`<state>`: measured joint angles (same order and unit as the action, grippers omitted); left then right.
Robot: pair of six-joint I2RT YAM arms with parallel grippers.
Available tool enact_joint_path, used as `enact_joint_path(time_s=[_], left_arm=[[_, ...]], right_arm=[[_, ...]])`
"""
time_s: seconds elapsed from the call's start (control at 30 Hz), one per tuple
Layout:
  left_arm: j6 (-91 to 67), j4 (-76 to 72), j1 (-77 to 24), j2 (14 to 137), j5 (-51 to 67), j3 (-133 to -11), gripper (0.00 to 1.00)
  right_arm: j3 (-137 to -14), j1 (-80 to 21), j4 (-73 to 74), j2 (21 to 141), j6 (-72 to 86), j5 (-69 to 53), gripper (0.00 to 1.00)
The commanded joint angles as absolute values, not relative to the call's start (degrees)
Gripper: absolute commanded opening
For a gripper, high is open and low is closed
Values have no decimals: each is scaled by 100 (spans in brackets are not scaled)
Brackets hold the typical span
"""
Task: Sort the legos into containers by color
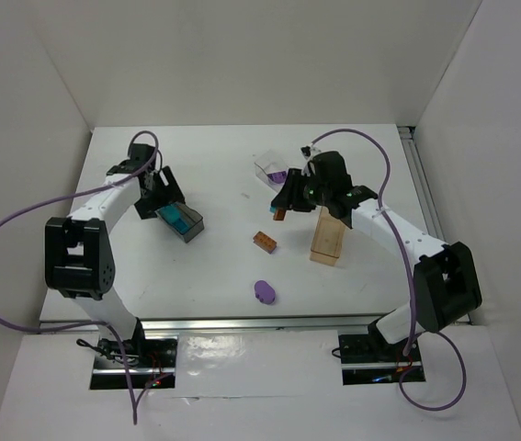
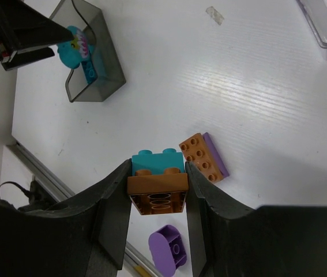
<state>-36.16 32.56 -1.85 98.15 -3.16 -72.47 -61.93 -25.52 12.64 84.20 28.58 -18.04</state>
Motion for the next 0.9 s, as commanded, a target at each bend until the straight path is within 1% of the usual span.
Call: enact_joint_path(time_s=[0.0,0.03,0.1,0.17,0.23,0.27,0.3,0.37,0.4,0.43,0.53,0.63,0.7,0.83,0.87], left_arm=[[-3551,3278,-333,9379,-203,-7646,93],[-3412,3331,-395,9265,15,-7646,93],[-3174,3191,-614,8827,376,-7699,88],[-2789,2595,-694,8483,1524,-7481,85],[-2611,1955,-756,8149,2841,-7059,85],[-2558,1377,-808,8147,4127,-6953,85],[-2558,1110,-878,8147,4609,-6778,87],[-2689,670,-984,8278,5654,-6654,87],[-2837,181,-1045,8279,5921,-6575,87],[-2908,-42,-1185,8366,6159,-6435,87],[-3084,-683,-1423,8525,6635,-6215,87],[-3085,-984,-1608,8578,6943,-6144,87],[-2963,-1143,-1687,8578,7083,-6082,85],[-2892,-1283,-1811,8578,7146,-6082,80],[-2892,-1283,-1871,8578,7146,-6134,80]], right_arm=[[-6407,-2593,1274,8174,2698,-2108,16],[-6407,-2593,1274,8174,2637,-2170,16],[-6407,-2645,1161,8122,2514,-2355,16],[-6355,-2646,1021,8069,2435,-2688,16],[-6302,-2646,880,7999,2373,-3117,16],[-6302,-2646,827,7998,2312,-3233,16],[-6302,-2646,757,7998,2259,-3356,16],[-6302,-2646,695,7945,2259,-3725,16],[-6302,-2646,590,7945,2259,-3883,16],[-6232,-2646,502,7893,2259,-4233,16],[-6109,-2646,150,7840,2259,-4674,16],[-6108,-2646,27,7787,2259,-5210,17],[-6108,-2646,-43,7787,2311,-5282,17],[-6108,-2646,-280,7787,2478,-5502,17],[-6108,-2646,-342,7787,2531,-5554,17]])
